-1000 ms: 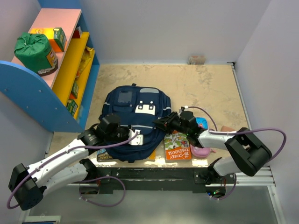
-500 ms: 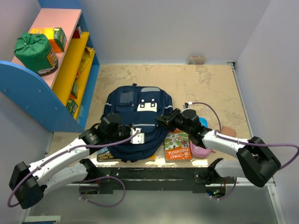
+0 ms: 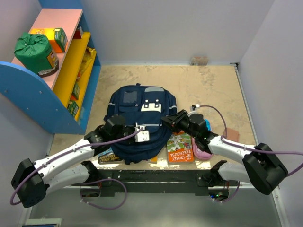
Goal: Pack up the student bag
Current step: Unzip the student bag at the center of the board.
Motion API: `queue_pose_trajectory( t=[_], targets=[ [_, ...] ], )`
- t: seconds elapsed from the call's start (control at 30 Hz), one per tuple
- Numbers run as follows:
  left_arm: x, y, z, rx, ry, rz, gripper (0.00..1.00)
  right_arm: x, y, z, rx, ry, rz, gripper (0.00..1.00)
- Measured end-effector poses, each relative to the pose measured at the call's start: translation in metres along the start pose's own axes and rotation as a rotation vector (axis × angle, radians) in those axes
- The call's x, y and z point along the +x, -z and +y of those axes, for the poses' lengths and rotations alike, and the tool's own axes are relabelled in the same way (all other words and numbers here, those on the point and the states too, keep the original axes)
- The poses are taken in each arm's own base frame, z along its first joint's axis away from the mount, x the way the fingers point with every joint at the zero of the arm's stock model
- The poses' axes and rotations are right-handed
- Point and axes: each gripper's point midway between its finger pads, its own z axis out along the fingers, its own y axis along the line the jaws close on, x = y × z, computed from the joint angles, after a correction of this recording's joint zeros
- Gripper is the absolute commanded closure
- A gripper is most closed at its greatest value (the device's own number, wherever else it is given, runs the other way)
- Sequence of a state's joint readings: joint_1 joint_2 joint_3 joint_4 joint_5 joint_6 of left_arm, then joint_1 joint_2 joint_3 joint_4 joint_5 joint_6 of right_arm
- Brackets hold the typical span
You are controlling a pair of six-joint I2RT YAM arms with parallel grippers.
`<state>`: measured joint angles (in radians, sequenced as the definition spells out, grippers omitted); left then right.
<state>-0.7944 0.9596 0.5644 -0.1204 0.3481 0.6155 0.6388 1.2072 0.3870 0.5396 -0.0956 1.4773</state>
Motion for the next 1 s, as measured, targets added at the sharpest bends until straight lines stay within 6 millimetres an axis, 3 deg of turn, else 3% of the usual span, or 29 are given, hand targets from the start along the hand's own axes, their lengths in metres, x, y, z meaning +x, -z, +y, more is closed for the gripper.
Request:
queue_pose_trajectory(
  t=[0.2,0.5,0.57,0.7,0.87,1.0],
  targets=[
    [0.002,-0.002,0.003,-0.02,0.02,0.011,1.0,-0.005,0.011,0.002,-0.037,-0.014,-0.017,0.68],
    [0.003,-0.004,0.004,-0.02,0.028,0.012,1.0,-0.012,0.002,-0.023,0.026,-0.028,-0.029,0.81],
    [0.003,-0.004,0.004,-0.02,0.028,0.012,1.0,-0.011,0.0,-0.027,0.036,-0.025,-0.02,0.79],
    [0.003,-0.004,0.004,-0.02,0.028,0.012,1.0,-0.007,-0.005,-0.033,0.051,-0.019,0.004,0.6],
    [0.003,-0.004,0.004,-0.021,0.027,0.012,1.0,-0.007,-0.008,-0.032,0.043,-0.023,0.013,0.61],
    [0.003,-0.004,0.004,-0.021,0.028,0.012,1.0,-0.006,-0.011,-0.031,0.042,-0.037,0.02,0.7]
  ],
)
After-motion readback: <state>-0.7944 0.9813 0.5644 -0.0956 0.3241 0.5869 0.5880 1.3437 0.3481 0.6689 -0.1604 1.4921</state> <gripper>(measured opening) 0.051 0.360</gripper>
